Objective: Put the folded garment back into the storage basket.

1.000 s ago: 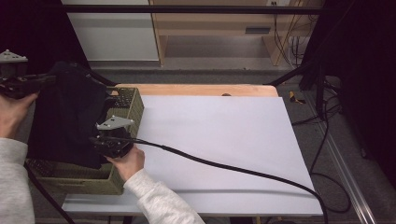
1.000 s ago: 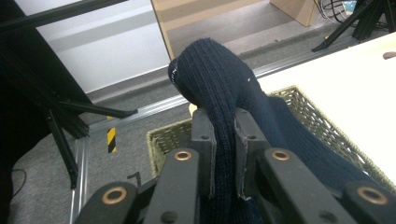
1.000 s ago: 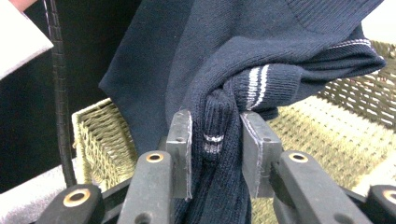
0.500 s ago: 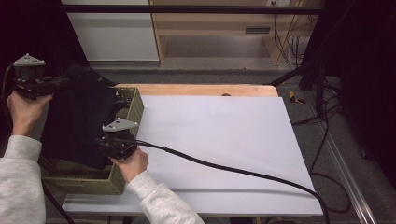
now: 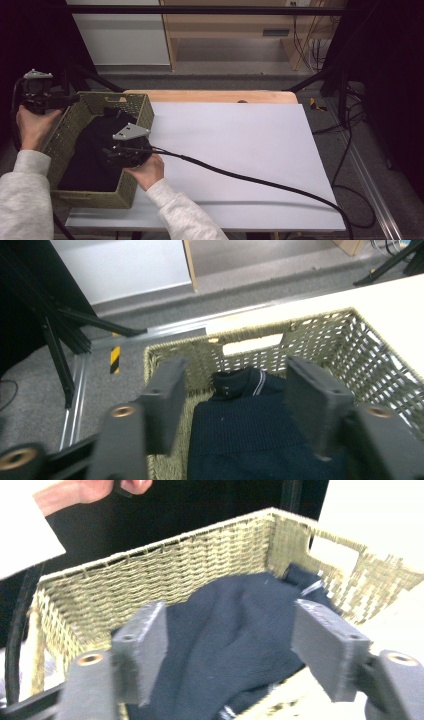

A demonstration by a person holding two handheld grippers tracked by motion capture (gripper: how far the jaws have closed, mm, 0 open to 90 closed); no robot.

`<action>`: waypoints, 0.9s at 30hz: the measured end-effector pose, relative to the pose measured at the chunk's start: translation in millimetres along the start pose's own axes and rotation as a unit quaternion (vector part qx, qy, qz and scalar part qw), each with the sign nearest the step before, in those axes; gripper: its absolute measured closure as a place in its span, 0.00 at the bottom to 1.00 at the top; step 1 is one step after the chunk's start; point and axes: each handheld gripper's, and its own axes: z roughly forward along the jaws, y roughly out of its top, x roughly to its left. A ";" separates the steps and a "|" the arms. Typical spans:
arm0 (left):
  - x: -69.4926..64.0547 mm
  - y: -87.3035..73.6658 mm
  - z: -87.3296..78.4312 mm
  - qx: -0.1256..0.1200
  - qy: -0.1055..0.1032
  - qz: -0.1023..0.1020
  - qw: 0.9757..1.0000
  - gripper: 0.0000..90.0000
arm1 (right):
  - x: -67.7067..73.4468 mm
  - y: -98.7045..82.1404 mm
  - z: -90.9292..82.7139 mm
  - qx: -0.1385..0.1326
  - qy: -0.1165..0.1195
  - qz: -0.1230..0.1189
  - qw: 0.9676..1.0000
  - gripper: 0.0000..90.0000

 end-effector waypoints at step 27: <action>-107.9 -46.4 -51.8 -0.143 -0.153 -0.022 0.978 0.03 | -71.9 -18.4 -142.7 0.012 0.028 -0.017 0.999 0.00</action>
